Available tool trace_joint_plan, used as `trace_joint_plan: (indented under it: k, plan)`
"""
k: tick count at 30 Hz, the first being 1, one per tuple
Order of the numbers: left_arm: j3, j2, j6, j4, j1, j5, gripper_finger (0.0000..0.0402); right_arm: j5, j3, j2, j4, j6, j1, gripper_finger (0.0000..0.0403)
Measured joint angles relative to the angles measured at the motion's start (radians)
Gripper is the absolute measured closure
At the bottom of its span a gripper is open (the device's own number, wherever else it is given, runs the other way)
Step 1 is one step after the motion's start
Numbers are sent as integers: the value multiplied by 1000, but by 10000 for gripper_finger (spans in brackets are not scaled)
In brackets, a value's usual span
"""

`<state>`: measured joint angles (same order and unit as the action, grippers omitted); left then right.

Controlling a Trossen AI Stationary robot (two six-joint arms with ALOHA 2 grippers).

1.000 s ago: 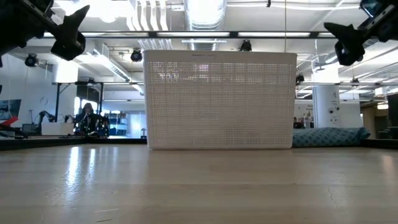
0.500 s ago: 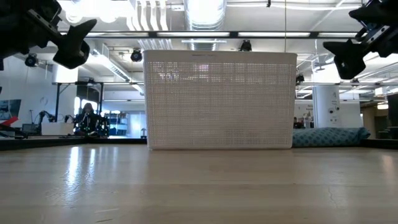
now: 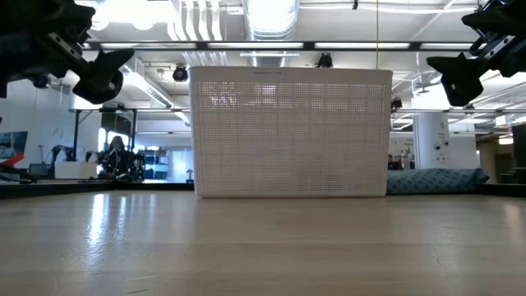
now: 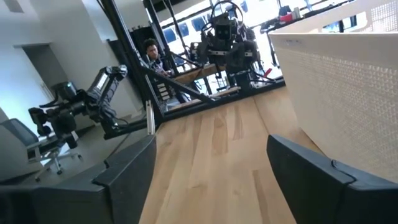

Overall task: Pick & place medical supplies in basket/bin
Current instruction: Return to Home Position

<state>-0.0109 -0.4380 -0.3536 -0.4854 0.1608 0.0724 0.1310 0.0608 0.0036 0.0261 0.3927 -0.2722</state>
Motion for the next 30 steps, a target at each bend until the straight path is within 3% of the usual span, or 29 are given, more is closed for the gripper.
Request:
trace_joint_plan:
  k: [4,9,20,26,30]
  plan:
    - [0,-36,0,0,0,0,131,0,0,-4,0,-8,1,112]
    - [0,-77,0,0,0,0,131,-2,-1,-4,-2,-130,14,109]
    - [0,-155,0,4,0,0,131,0,-10,-4,-2,-151,66,103]
    - [0,-194,0,0,0,0,131,0,-31,-4,-12,-359,66,110]
    - [0,-221,0,0,0,0,131,-2,-35,-4,-14,-398,69,110]
